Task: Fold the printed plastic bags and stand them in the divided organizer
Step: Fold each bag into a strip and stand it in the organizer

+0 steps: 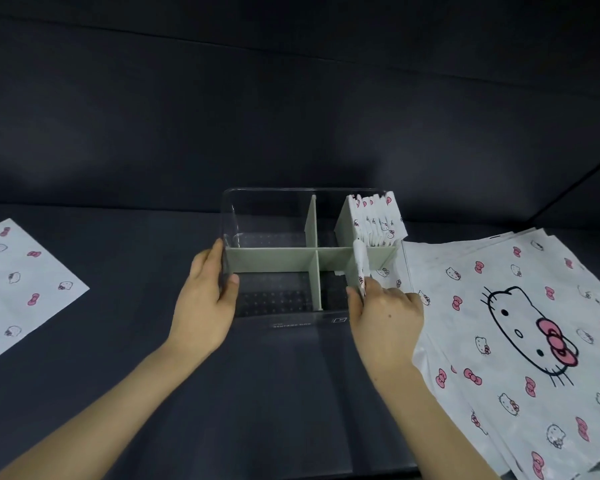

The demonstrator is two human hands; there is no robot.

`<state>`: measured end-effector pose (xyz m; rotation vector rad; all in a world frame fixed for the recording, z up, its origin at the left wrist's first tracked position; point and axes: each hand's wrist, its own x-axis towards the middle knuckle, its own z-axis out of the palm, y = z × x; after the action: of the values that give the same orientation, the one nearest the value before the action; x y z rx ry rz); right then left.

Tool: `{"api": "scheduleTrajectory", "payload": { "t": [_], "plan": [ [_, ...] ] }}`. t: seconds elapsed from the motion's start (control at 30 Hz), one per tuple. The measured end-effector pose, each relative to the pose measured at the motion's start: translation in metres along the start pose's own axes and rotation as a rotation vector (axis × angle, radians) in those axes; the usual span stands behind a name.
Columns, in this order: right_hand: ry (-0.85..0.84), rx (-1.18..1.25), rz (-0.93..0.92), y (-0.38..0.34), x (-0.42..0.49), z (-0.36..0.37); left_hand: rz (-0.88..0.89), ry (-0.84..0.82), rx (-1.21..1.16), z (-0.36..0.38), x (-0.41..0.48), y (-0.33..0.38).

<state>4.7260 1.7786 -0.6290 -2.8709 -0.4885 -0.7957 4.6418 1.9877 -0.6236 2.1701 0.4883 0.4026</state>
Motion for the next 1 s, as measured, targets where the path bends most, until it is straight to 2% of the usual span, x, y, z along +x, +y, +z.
{"api": "scheduleTrajectory", "payload": {
  "t": [0.3, 0.47, 0.57, 0.67, 0.8, 0.9, 1.0],
  "plan": [
    [0.099, 0.061, 0.076, 0.014, -0.006, -0.001, 0.056, -0.015, -0.025, -0.010, -0.002, -0.011],
    [0.151, 0.006, 0.104, 0.014, -0.001, -0.024, 0.085, 0.001, 0.015, -0.022, -0.007, -0.016],
    [0.197, 0.025, 0.046, -0.004, 0.003, -0.042, 0.112, 0.034, 0.067, -0.039, -0.016, -0.025],
    [0.214, 0.153, -0.093, -0.044, 0.002, -0.052, 0.140, 0.112, 0.227, -0.068, -0.030, -0.044],
    [0.094, 0.454, -0.370, -0.124, -0.019, -0.046, 0.016, 0.244, 0.470, -0.116, -0.047, -0.091],
    [-0.075, 0.630, -0.565, -0.183, -0.046, -0.031, -0.132, 0.339, 0.623, -0.149, -0.057, -0.135],
    [-0.309, 0.587, -0.561, -0.218, -0.061, -0.003, -0.224, 0.343, 0.714, -0.173, -0.061, -0.172]
  ]
}}
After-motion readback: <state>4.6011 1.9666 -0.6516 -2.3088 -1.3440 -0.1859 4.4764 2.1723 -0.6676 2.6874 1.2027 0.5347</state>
